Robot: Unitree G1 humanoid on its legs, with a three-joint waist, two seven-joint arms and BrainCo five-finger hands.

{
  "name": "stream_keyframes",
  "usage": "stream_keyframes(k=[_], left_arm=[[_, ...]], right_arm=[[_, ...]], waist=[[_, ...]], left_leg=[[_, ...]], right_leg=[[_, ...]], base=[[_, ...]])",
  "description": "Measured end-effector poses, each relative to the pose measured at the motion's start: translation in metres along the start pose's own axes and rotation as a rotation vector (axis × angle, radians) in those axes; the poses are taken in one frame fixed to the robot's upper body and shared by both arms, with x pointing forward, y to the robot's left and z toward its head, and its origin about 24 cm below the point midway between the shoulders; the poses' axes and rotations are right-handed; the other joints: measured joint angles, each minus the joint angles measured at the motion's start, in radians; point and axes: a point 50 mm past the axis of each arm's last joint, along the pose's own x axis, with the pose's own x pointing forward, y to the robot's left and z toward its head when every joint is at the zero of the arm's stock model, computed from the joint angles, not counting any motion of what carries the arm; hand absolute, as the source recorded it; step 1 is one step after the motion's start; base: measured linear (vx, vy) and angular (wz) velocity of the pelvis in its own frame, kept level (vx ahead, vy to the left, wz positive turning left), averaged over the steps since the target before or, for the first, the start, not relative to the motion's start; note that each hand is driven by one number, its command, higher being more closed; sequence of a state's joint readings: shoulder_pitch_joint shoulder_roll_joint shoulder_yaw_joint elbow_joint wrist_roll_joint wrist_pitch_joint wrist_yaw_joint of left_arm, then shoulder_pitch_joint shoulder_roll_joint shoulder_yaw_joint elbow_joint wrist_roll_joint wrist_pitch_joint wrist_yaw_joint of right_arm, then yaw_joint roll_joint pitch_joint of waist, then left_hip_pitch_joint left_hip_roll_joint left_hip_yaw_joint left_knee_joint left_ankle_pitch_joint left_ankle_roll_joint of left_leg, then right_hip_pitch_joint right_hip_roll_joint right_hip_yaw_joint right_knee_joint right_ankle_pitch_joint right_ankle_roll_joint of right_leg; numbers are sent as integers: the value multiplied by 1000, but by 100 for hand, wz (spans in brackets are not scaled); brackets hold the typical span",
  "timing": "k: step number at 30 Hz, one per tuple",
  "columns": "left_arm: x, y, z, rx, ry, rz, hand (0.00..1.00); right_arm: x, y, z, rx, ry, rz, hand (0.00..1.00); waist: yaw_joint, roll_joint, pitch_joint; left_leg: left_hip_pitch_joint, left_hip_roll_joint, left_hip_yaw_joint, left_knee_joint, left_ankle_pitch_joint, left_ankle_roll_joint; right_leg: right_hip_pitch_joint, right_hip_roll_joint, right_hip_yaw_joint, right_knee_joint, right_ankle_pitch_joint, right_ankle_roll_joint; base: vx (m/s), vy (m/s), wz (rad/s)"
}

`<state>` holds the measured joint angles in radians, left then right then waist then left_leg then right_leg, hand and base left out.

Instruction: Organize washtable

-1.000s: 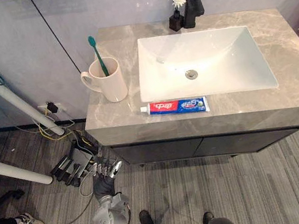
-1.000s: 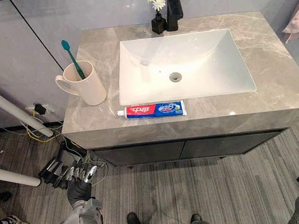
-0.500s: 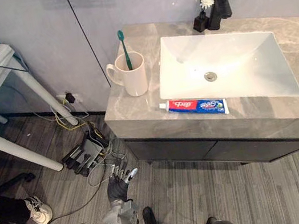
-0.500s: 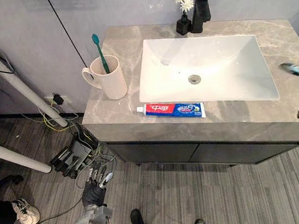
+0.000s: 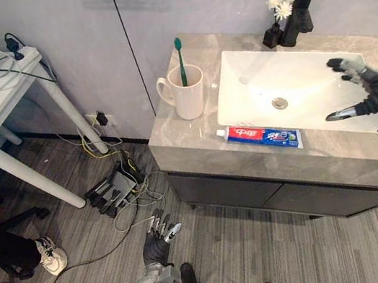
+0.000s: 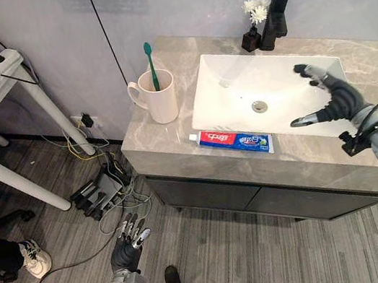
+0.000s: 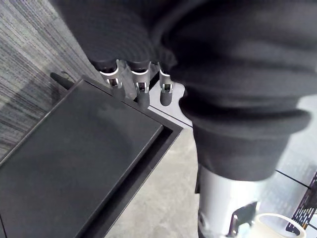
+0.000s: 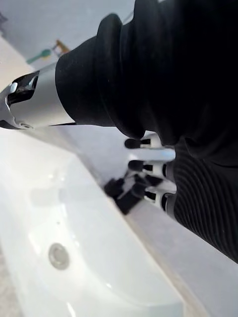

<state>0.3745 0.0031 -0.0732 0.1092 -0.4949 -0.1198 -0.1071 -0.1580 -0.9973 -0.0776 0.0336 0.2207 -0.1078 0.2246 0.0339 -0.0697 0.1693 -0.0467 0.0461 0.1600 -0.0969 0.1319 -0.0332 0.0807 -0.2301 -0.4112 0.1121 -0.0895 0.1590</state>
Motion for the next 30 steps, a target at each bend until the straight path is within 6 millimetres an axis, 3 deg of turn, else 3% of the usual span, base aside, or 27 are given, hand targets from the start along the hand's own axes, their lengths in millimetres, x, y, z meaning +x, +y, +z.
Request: stream_keyframes(k=[9,15,22,30], left_arm=[[0,-1,0,-1,1,-2,0],[0,0,1,1,-2,0,0],[0,1,2,2,-8,7,0],[0,0,5,2,-21,3,0]], right_arm=[[4,23,-4,-2,15,111,0],[4,32,-10,-21,46,148,0],[10,36,-11,-79,50,170,0],[9,33,-25,-140,108,150,0]], waist=[[19,-11,-4],[38,-35,-1],[39,-44,0],[43,-49,7]], left_leg=[[-35,-10,-20,-5,20,3],[-56,-11,-24,-3,28,10],[-63,-13,-28,0,34,13],[-66,-8,-33,-5,32,8]], right_leg=[[-16,1,-25,-12,2,-2],[-35,1,-28,-12,5,-6],[-35,0,-32,-12,11,-9],[-34,1,-43,-29,11,-10]], base=[[-32,2,7],[6,-1,1],[4,1,2],[-21,2,2]])
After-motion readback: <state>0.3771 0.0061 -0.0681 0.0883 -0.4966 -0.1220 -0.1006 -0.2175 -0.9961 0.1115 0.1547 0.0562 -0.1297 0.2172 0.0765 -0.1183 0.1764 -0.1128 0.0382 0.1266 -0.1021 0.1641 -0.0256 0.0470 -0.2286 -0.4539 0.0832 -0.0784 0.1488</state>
